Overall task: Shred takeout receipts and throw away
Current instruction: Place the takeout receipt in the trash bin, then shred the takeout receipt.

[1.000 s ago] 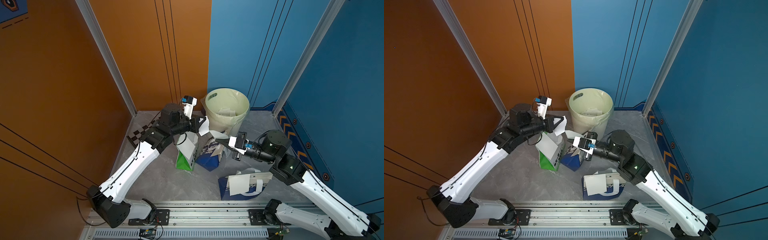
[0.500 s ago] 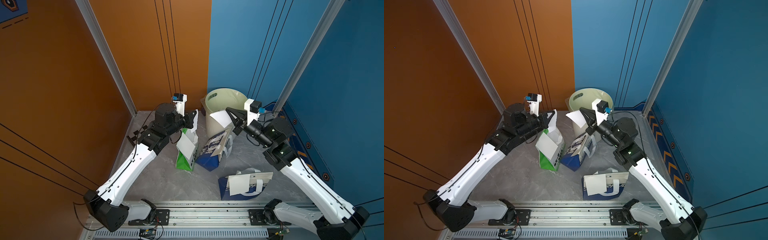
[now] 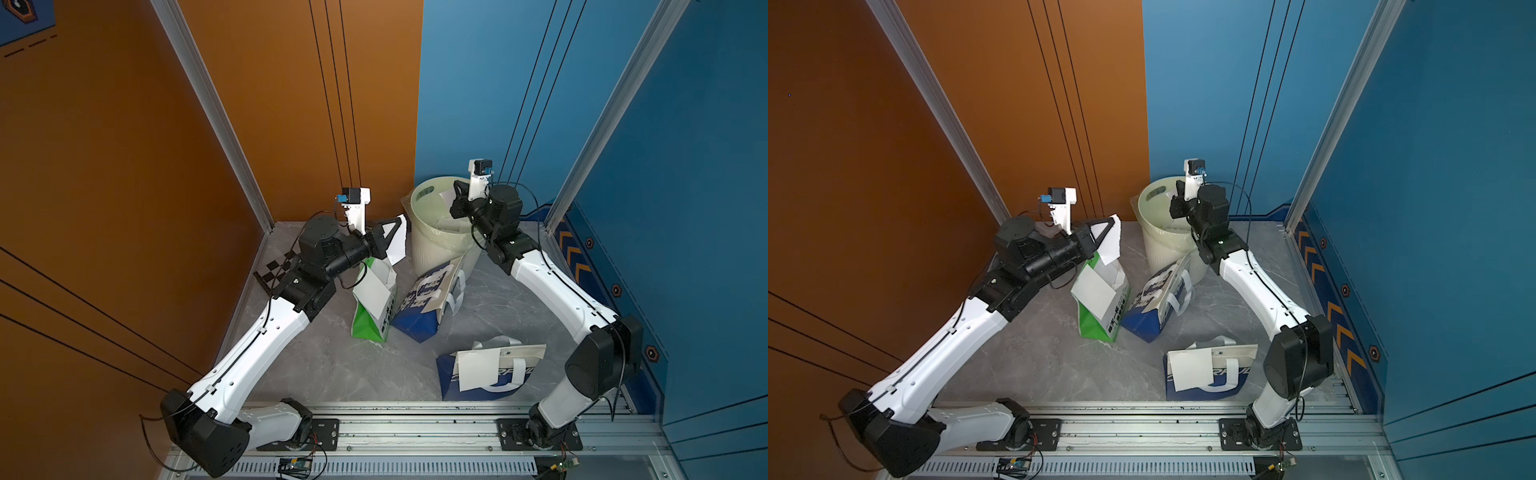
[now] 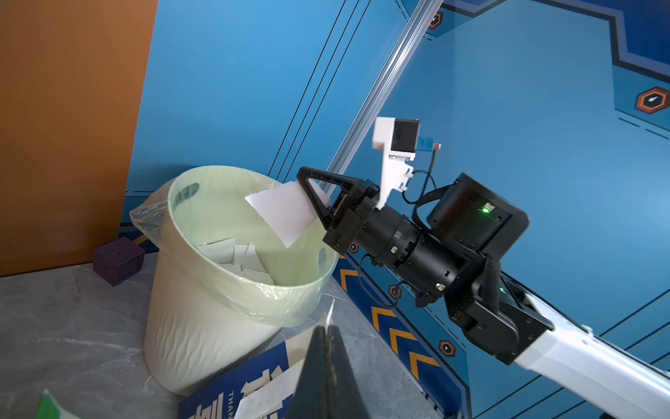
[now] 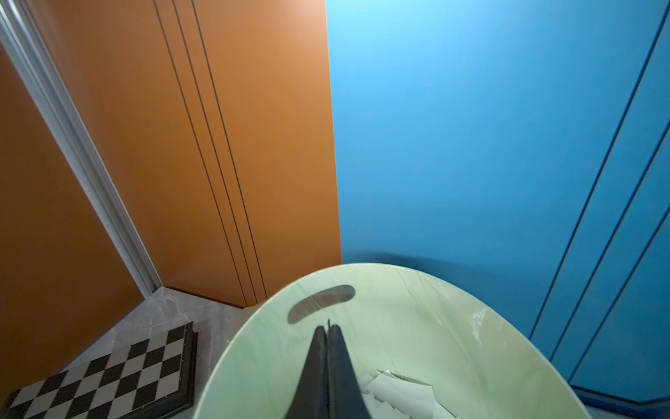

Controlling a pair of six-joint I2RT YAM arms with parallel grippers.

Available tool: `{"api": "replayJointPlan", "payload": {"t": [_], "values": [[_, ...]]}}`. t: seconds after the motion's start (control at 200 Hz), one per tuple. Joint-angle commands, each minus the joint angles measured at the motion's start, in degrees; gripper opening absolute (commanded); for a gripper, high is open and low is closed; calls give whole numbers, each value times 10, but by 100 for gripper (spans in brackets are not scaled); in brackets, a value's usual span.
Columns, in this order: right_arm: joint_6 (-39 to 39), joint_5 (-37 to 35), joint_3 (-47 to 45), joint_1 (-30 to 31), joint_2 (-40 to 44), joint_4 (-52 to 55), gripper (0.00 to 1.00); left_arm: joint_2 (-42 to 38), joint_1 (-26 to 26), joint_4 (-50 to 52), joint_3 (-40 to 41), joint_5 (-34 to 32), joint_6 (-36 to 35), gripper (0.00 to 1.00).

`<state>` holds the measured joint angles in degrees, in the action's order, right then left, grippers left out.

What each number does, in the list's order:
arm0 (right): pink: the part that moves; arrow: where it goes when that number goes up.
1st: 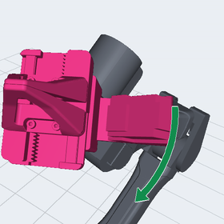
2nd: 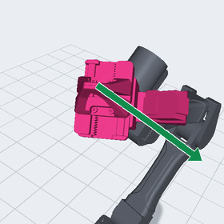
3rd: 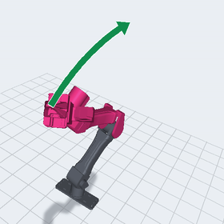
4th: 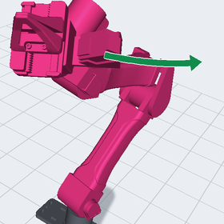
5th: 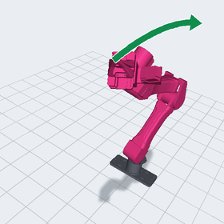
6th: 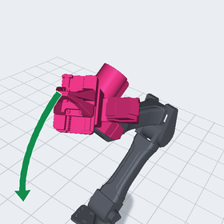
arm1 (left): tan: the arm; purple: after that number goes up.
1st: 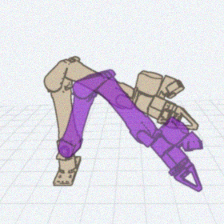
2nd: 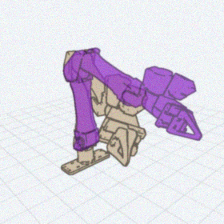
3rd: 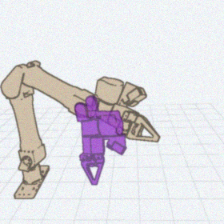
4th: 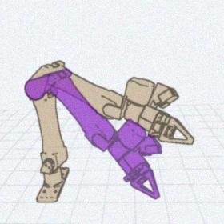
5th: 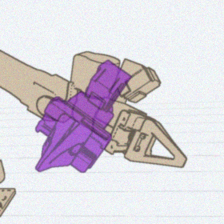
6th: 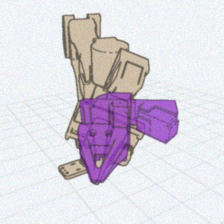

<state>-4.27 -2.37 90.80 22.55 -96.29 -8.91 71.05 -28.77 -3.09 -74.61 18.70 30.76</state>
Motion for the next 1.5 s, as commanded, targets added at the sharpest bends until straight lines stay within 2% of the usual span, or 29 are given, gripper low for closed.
{"api": "replayJointPlan", "payload": {"t": [0.0,0.07,0.205,0.335,0.4,0.561,0.641,0.791,0.931,1.151,1.246,1.381,1.496], "values": [[26,-36,29,-2,-9,58,17,1,3,-39,5,27,27,0],[29,-30,26,-3,-5,62,28,7,3,-46,4,28,32,0],[41,-16,25,-3,21,80,39,23,4,-52,-7,26,40,0],[43,23,9,-4,72,105,42,39,5,-68,-19,25,54,0],[22,85,-21,-4,114,103,43,45,5,-90,-19,25,69,0],[-90,285,-127,-7,216,46,46,56,5,-153,-16,22,126,0],[-175,352,-177,-5,247,-14,51,58,5,-195,-11,16,163,0],[-318,381,-225,16,264,-121,61,60,1,-224,-13,15,200,0],[-371,374,-222,59,247,-175,70,68,-7,-239,-13,15,212,0],[-417,365,-209,94,211,-199,70,76,-15,-258,-13,17,216,0],[-421,360,-200,103,200,-191,67,81,-17,-263,-15,20,219,0],[-423,353,-194,111,191,-194,59,85,-20,-269,-16,21,219,0],[-434,350,-194,113,184,-217,47,88,-20,-270,-14,22,218,0]]}}
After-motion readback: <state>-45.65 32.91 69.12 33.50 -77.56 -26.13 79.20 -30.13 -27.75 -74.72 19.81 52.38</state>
